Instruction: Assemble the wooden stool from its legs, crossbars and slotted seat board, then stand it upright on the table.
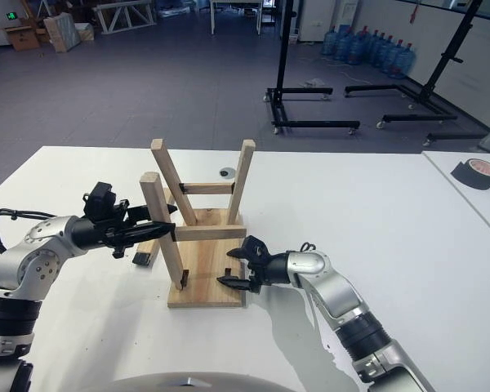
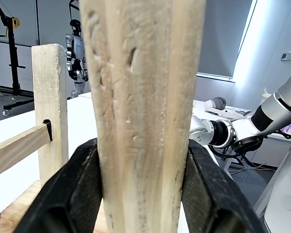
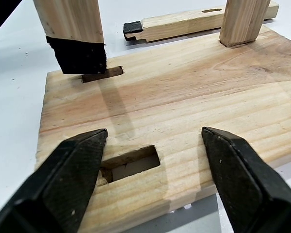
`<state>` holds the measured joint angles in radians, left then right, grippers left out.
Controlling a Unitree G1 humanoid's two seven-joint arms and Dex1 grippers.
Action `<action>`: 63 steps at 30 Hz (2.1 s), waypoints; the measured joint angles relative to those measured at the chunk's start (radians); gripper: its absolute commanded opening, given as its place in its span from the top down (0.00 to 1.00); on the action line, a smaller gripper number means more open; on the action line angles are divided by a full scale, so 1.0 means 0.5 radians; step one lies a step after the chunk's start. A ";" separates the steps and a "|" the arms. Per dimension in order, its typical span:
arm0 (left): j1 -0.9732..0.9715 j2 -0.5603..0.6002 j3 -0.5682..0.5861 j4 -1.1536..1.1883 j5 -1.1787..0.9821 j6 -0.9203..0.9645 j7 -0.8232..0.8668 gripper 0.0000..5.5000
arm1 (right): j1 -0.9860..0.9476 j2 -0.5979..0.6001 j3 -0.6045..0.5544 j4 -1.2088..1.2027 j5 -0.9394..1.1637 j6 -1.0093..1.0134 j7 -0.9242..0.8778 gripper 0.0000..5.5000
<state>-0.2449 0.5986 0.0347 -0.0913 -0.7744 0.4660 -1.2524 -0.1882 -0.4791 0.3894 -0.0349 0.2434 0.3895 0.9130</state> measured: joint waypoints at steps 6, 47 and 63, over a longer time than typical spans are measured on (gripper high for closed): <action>-0.009 -0.002 0.010 0.003 -0.004 0.034 0.000 0.63 | -0.007 0.000 0.001 0.011 -0.001 -0.004 0.013 0.35; -0.168 0.147 -0.192 0.283 0.250 -0.520 -0.293 0.63 | 0.013 0.028 0.036 -0.016 -0.040 0.012 -0.030 0.35; -0.247 0.224 -0.232 0.439 0.247 -0.569 -0.345 0.63 | -0.034 -0.036 0.107 -0.039 -0.072 0.035 0.020 0.35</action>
<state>-0.3683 0.7109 -0.0814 0.1282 -0.6511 0.1815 -1.4250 -0.2052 -0.4969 0.4431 -0.0542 0.2074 0.4069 0.9232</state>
